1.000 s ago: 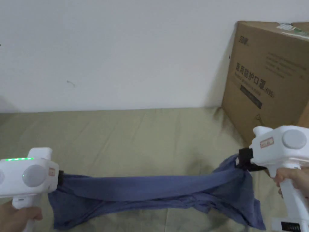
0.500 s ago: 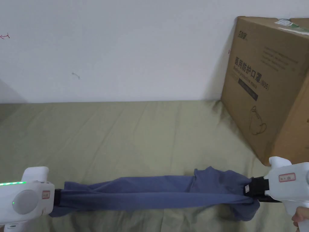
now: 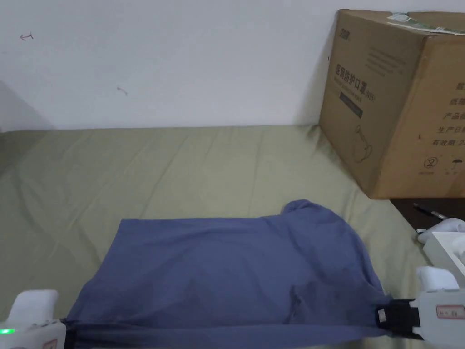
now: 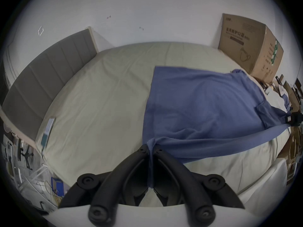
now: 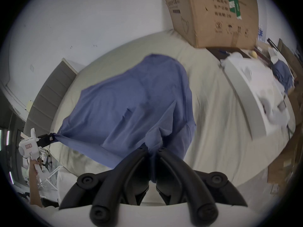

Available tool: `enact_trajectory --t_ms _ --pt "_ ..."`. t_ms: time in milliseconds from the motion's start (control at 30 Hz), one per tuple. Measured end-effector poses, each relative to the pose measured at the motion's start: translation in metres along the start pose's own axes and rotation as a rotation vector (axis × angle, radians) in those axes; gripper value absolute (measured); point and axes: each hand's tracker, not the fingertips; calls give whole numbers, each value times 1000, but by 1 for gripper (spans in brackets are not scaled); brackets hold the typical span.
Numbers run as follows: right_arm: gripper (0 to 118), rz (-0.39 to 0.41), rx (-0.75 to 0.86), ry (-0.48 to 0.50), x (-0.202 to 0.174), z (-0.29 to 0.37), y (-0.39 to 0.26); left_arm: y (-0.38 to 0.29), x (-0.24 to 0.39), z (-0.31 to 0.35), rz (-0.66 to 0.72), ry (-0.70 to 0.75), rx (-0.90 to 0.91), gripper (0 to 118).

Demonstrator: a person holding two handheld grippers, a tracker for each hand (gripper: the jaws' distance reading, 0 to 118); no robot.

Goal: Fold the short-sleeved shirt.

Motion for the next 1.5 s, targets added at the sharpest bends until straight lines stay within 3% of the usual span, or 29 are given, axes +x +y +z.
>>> enact_trajectory --t_ms 333,400,433,467,500,533,567,700,767,833,867,900,967,1000,1033,1233,1267,1333,1367,1400,1500 --pt "5 -90 -16 20 27 -6 -67 -51 -11 -9 13 -3 -9 3" --pt "7 -100 9 26 28 -6 -69 -52 -10 -13 -7 19 -14 13" --pt "16 -91 14 27 27 -6 -68 -49 -12 -13 -9 18 -18 30" --pt "35 -79 19 20 23 -3 -68 -48 -13 -12 -8 18 -20 52" --pt "72 -43 29 -2 20 -1 -67 -47 -16 -10 -9 11 -13 80" --pt "92 -10 36 -28 16 3 -67 -46 -19 -5 -3 -7 5 94" --pt "96 10 50 -40 13 7 -67 -46 -23 -5 11 -16 27 100" --pt "94 70 132 -32 -5 31 -73 -48 -21 26 13 -87 75 100" --pt "91 52 194 -7 -13 42 -82 -56 -18 38 16 -92 73 100" --pt "60 -2 248 46 -17 47 -93 -71 -9 52 10 -110 71 94" --pt "39 -33 256 54 -18 47 -99 -79 -6 57 -4 -117 87 83" --pt "14 -66 255 54 -19 44 -104 -88 -3 61 -12 -110 102 56" --pt "7 -75 242 76 -19 38 -114 -103 1 59 -32 -86 98 14" --pt "1 -70 235 85 -22 36 -119 -109 1 59 -26 -76 92 3" --pt "0 -59 235 80 -25 33 -123 -114 0 59 -19 -73 82 1" --pt "0 -39 195 68 -26 25 -131 -114 -12 48 29 -52 41 0" --pt "0 -46 195 66 -25 25 -131 -111 -15 45 20 -34 44 9" --pt "0 -56 186 71 -22 25 -130 -103 -22 37 -5 -27 50 62" --pt "0 -62 186 68 -21 25 -130 -99 -27 28 -2 -26 51 77" --pt "0 -63 185 69 -20 26 -130 -94 -32 18 2 -32 51 82" --pt "0 -61 183 57 -18 27 -131 -79 -38 -9 38 -56 7 82"
